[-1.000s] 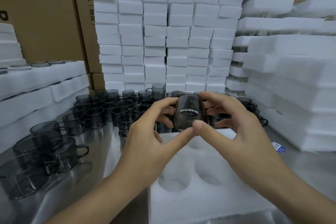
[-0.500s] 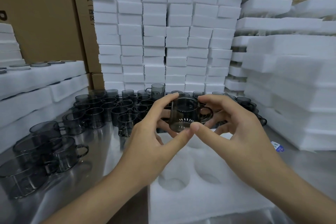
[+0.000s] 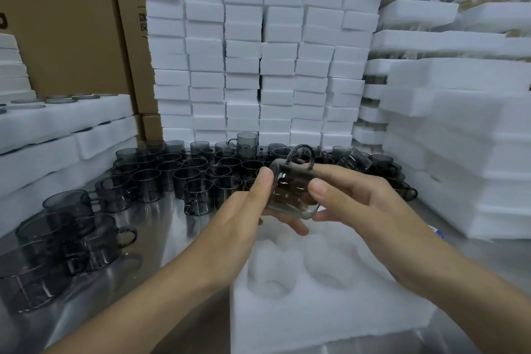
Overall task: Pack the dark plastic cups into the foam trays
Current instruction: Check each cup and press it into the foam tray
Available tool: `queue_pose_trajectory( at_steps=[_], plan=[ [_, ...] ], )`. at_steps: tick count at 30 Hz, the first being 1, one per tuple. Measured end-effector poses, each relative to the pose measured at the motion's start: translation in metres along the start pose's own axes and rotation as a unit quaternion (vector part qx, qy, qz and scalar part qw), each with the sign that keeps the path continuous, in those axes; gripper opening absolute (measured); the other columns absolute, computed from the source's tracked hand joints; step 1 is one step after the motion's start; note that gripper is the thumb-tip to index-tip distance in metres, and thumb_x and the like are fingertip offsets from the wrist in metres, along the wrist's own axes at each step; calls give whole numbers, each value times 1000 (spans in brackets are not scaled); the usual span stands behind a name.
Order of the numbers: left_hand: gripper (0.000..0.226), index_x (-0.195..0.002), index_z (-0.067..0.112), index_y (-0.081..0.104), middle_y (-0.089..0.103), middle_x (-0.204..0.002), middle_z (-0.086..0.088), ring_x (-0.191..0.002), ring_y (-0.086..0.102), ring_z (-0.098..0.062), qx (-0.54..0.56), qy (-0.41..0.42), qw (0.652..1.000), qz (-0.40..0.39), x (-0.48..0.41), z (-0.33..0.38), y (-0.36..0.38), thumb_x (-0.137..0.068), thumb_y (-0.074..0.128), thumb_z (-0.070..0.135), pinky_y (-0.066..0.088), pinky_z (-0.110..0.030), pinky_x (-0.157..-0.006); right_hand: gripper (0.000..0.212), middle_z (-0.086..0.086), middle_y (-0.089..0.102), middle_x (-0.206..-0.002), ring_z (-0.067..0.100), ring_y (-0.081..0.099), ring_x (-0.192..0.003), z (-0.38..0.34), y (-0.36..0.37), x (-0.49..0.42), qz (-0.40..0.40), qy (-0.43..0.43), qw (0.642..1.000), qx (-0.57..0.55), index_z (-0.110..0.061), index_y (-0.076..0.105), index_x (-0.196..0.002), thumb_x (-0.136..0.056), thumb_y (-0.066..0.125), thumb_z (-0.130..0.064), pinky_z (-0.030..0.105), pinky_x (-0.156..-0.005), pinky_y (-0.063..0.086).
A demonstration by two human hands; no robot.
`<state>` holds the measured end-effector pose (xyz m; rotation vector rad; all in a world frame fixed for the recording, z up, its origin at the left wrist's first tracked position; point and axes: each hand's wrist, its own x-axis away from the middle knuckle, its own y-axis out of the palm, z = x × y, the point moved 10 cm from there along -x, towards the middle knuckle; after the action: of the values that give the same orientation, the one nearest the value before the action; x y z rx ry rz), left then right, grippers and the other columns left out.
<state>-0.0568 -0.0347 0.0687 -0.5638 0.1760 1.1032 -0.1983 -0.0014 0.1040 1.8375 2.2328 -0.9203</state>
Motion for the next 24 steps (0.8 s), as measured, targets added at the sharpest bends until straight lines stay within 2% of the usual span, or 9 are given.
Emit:
queue_pose_trajectory(
  at_steps=[2,4,5,6,8,11,15,19,24],
  plan=[
    [86,-112,44,80,79,-114,19,-118,66,2,-53,-26,998,-16,-6,-6,5,-88,15,94,42,-26,-94,33,-7,78,-121,12,72,-115,3,-14,-1,51,2,999,-9,-36,77,-124,-99,61,-51,38,-95,57],
    [64,-105,46,79,74,-112,22,-121,65,-3,-126,-76,989,-33,-9,-17,5,-86,39,92,48,-30,-101,39,-7,79,-117,13,72,-114,9,-34,0,123,13,992,-24,-33,80,-117,-93,65,-60,39,-88,60],
    [51,-105,47,77,69,-113,23,-123,63,-2,-168,-93,980,-55,-9,-20,6,-85,53,88,49,-31,-105,40,-7,79,-113,13,73,-110,12,-45,1,159,21,987,-27,-34,81,-113,-90,65,-63,34,-81,61],
    [49,-112,52,73,61,-118,28,-125,59,4,-218,-77,969,-82,-6,-18,8,-81,59,88,48,-30,-107,36,-7,80,-107,12,74,-103,15,-54,3,187,28,982,-24,-37,81,-110,-89,66,-62,27,-74,59],
    [57,-123,65,62,48,-124,35,-123,52,11,-294,-31,947,-124,3,-7,11,-75,57,94,45,-29,-109,27,-10,79,-94,8,71,-84,18,-65,4,211,36,977,5,-39,81,-106,-92,67,-58,20,-65,53],
    [54,-123,66,58,45,-119,37,-115,53,11,-334,-20,937,-104,5,2,-5,-77,48,93,48,-32,-105,30,-13,74,-89,3,67,-79,18,-71,4,219,40,972,73,-43,81,-98,-82,70,-65,26,-74,47],
    [49,-115,63,63,51,-115,30,-109,56,9,-348,-35,934,-71,2,-2,-26,-76,47,89,50,-33,-102,41,-13,66,-89,4,65,-84,10,-66,5,196,36,962,186,-45,80,-91,-72,64,-78,11,-67,45],
    [44,-110,59,66,52,-112,27,-109,56,6,-333,-31,940,-66,1,-6,-26,-77,50,83,49,-34,-102,31,-7,64,-88,6,61,-82,17,-56,5,166,66,961,211,-39,80,-88,-77,74,-68,24,-70,44],
    [40,-108,55,69,51,-113,32,-114,52,6,-323,-15,944,-61,1,-4,-24,-80,50,78,48,-34,-102,34,-9,53,-86,5,55,-82,24,-38,6,79,88,946,301,-34,72,-86,-79,68,-67,23,-66,37]
  ],
)
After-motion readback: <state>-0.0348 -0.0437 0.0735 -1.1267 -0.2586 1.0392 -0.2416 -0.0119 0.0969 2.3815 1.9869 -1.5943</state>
